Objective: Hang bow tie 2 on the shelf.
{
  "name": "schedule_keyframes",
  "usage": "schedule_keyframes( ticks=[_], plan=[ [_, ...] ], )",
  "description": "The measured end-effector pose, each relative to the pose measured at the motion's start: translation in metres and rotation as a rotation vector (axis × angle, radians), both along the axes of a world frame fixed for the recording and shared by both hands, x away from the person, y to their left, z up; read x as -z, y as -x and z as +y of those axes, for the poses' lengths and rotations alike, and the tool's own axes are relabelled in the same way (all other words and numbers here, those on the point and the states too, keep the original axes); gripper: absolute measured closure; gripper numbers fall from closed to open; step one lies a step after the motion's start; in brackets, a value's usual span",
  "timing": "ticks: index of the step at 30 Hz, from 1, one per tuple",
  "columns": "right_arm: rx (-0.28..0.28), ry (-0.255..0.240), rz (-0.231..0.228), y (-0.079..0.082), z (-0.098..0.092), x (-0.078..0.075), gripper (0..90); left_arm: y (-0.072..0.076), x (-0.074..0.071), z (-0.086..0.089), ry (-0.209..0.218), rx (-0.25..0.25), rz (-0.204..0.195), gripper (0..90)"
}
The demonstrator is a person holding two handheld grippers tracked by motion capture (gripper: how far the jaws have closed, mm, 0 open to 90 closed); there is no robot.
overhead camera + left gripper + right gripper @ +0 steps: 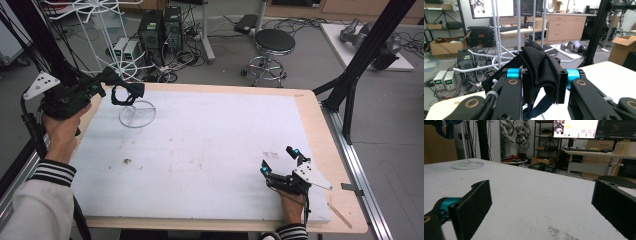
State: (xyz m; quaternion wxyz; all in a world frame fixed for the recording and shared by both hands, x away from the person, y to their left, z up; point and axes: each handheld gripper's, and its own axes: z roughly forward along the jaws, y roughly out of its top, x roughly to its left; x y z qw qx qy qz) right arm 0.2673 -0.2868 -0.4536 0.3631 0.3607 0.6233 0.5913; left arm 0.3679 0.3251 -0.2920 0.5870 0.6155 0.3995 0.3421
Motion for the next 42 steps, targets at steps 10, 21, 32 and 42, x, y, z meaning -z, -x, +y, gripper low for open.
schedule_keyframes(
  ticks=[10,21,32,42],
  plan=[
    [0.002,0.000,0.002,0.000,0.000,0.000,2.2,0.008,0.004,-0.005,-0.049,0.024,0.008,73.1],
    [0.004,-0.001,-0.001,0.000,0.000,0.000,2.2,0.013,0.005,-0.011,-0.084,0.025,-0.003,74.0],
    [0.005,0.000,-0.004,0.000,0.000,0.000,2.2,0.017,0.018,-0.011,-0.079,0.030,0.035,72.3],
    [0.004,0.006,-0.002,0.001,0.000,0.000,2.2,0.025,0.022,-0.012,-0.086,0.040,0.043,31.9]
  ],
)
